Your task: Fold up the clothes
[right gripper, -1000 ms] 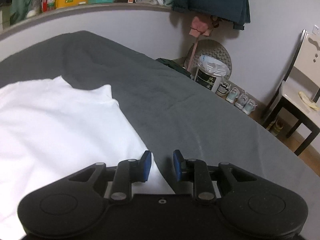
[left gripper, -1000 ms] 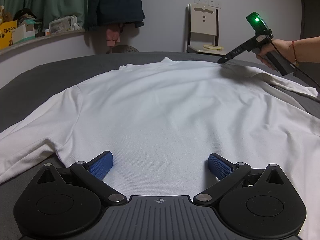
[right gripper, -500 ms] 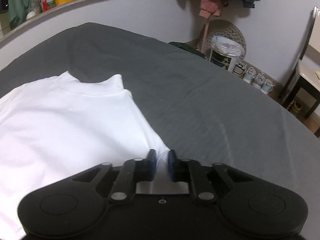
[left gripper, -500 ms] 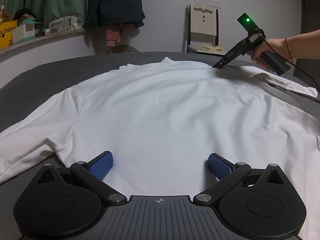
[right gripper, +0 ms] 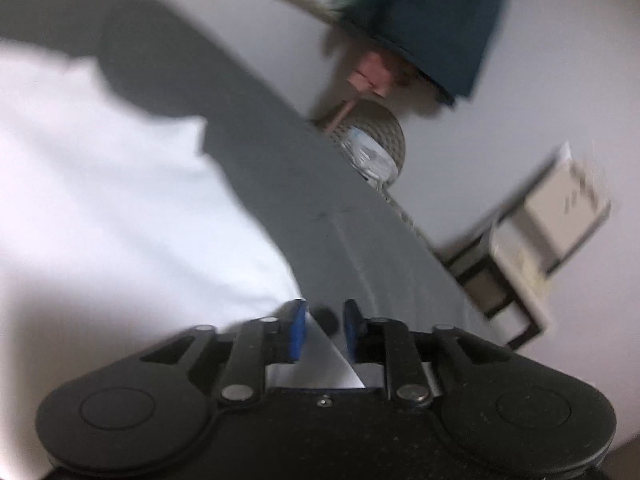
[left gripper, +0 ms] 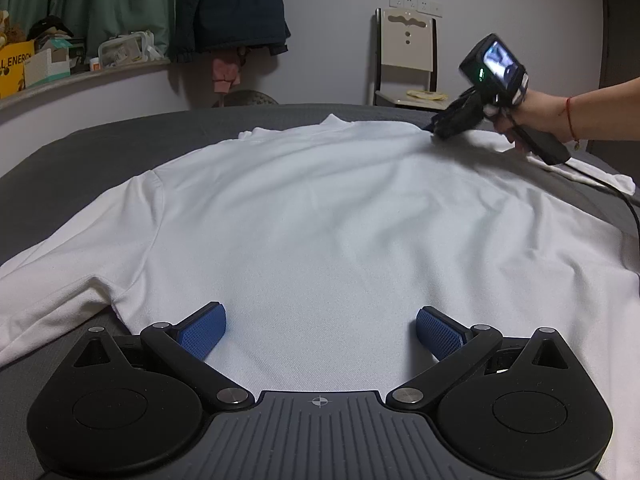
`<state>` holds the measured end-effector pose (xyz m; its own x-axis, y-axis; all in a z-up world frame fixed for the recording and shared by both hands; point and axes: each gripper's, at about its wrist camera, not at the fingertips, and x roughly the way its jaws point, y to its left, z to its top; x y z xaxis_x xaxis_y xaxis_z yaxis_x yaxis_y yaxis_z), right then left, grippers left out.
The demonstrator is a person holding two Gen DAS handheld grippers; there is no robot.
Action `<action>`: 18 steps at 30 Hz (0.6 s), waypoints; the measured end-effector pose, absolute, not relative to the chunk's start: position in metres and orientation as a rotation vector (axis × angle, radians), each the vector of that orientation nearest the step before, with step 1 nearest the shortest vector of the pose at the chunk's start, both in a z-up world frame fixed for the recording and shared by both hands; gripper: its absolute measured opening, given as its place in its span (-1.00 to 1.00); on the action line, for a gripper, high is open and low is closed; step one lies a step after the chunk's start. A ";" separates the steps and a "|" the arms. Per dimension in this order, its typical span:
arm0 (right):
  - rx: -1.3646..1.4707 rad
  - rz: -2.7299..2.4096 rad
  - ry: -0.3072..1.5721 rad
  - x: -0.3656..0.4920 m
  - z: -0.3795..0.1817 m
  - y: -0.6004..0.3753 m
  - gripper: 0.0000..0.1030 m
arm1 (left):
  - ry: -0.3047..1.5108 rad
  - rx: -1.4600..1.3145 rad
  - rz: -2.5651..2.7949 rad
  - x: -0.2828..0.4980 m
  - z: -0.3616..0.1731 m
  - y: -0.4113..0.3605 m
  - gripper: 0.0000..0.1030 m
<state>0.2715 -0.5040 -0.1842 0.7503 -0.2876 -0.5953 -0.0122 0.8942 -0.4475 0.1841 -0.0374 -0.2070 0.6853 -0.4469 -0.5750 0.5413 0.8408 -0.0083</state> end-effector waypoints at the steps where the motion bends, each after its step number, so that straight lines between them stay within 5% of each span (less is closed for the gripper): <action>1: -0.358 -0.168 0.705 0.270 -0.174 -0.516 -0.38 | 0.598 0.167 -0.556 0.184 -0.207 -0.037 1.00; 8: 0.153 -0.084 0.697 0.232 -0.120 -0.620 -0.18 | 0.598 0.167 -0.557 0.184 -0.207 -0.037 1.00; 15: 0.067 -0.018 0.840 0.226 -0.133 -0.633 -0.21 | 0.600 0.169 -0.556 0.183 -0.207 -0.037 1.00; 18: 0.012 0.022 0.938 0.230 -0.154 -0.619 -0.52 | 0.600 0.169 -0.556 0.183 -0.207 -0.037 1.00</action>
<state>0.2301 -0.6189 -0.1540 0.5913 0.0241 -0.8061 -0.0137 0.9997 0.0198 0.1832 -0.0368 -0.2069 0.6847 -0.4457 -0.5767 0.5413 0.8408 -0.0071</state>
